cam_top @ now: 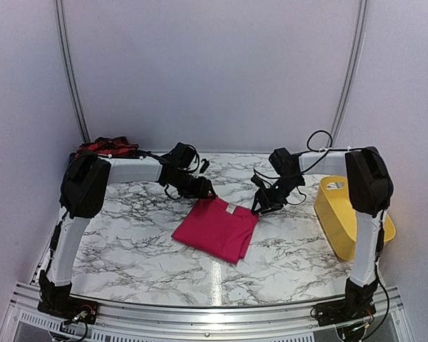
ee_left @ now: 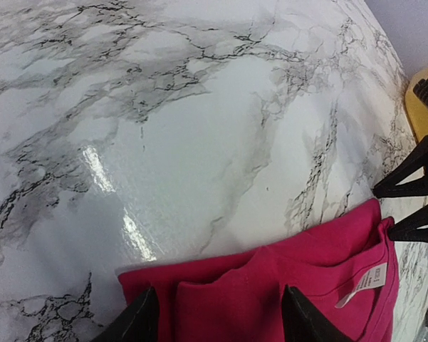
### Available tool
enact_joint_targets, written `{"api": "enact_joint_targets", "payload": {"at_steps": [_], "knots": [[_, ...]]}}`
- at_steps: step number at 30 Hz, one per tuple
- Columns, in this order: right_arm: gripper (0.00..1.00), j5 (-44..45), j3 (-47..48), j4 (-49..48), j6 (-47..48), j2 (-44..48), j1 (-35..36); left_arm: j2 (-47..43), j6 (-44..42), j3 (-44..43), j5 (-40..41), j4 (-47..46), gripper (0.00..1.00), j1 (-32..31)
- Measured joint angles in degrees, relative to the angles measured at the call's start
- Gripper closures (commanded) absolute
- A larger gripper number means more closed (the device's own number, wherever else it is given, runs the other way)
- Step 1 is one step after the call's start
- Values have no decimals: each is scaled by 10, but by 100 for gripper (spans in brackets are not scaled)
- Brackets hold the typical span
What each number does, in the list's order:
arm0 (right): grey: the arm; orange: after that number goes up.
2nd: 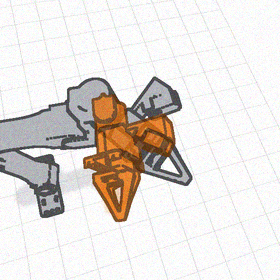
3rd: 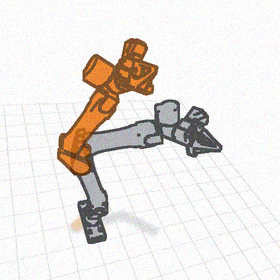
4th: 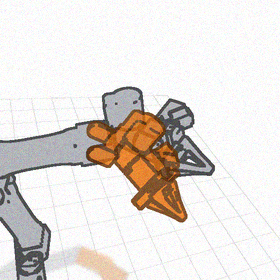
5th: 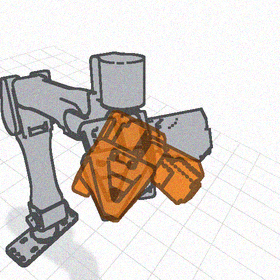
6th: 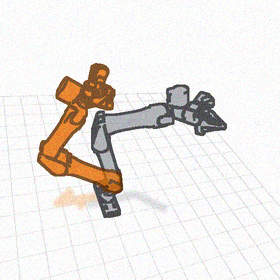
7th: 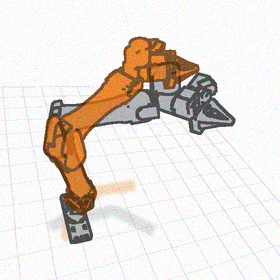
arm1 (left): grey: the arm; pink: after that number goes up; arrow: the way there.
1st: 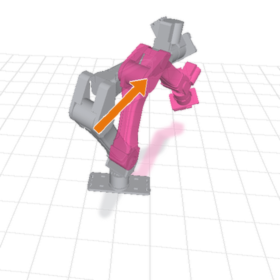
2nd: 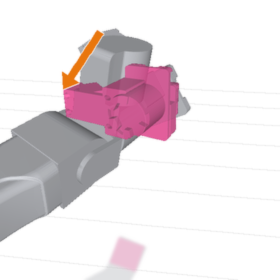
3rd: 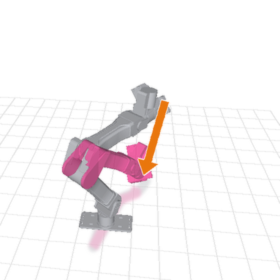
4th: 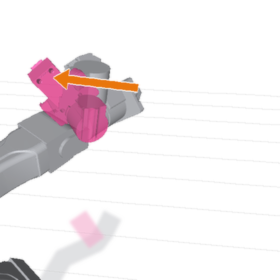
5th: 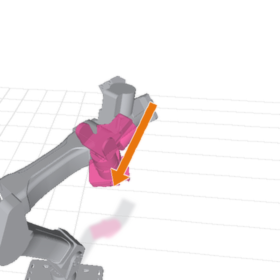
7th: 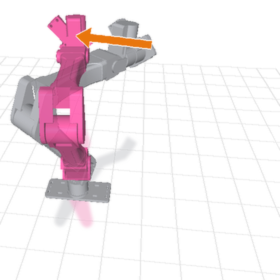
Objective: Fold and stack the mixed laundry pile
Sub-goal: Adjust the square-folded T-shirt at the center of the board.
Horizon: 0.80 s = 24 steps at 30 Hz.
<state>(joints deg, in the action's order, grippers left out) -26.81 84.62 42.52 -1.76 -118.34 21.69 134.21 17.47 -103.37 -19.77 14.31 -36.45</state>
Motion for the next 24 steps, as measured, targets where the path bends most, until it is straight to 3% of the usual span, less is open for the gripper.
{"api": "enact_joint_targets", "payload": {"at_steps": [4, 9, 11, 12, 20, 21, 23, 24], "knots": [[62, -4, 0, 0, 2, -2, 0, 0, 0, -1, 5, 6, 62, 0], [88, -13, 5, 5, 5, -2, 0, 2, -4, -15, 3, 10, 95, 0], [99, -16, 15, 9, 5, -2, 0, 1, -8, -19, 2, 10, 100, 0], [100, -17, 21, 11, 5, -2, 0, 1, -10, -19, 1, 10, 100, 0], [100, -16, 63, 21, 4, -2, 0, -15, 1, 5, 3, 4, 100, 14], [96, -16, 66, 22, 4, -2, 0, -20, 3, 14, 4, 1, 100, 18], [69, -16, 73, 25, 4, -2, 0, -27, 12, 28, 3, -5, 100, 27], [61, -16, 75, 26, 3, -2, 0, -29, 16, 31, 3, -9, 100, 30]]}}
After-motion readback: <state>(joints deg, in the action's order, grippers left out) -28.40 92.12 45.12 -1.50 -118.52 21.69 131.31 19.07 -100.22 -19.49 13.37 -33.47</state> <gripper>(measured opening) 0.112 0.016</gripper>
